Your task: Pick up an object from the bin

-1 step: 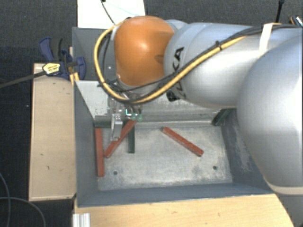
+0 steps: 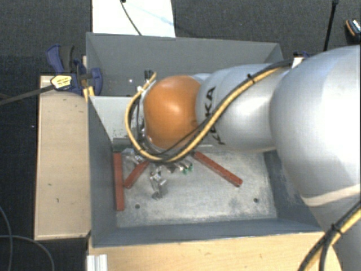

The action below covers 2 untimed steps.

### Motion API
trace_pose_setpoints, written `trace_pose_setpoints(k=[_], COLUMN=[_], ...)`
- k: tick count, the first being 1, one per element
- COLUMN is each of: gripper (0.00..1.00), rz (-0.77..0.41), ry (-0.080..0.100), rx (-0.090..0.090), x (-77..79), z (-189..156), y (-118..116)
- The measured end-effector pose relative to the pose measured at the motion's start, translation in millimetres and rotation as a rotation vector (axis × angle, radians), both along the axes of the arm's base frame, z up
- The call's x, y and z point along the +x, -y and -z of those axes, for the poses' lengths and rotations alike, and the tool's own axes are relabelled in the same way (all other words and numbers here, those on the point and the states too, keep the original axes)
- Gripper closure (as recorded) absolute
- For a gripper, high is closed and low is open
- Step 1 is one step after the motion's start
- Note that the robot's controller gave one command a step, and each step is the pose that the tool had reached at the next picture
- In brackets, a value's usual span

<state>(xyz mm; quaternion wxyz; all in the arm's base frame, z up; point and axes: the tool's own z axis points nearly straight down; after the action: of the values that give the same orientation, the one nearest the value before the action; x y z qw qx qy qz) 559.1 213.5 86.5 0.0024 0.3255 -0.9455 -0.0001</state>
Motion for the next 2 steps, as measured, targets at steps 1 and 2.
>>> trace_pose_setpoints(k=[1,2], gripper=[0.00,1.00], rz=[-0.011,-0.002], ry=[0.008,0.007], rx=[0.004,0.004], x=[13.6,13.5], z=[16.8,15.8], y=[-1.7,-1.7])
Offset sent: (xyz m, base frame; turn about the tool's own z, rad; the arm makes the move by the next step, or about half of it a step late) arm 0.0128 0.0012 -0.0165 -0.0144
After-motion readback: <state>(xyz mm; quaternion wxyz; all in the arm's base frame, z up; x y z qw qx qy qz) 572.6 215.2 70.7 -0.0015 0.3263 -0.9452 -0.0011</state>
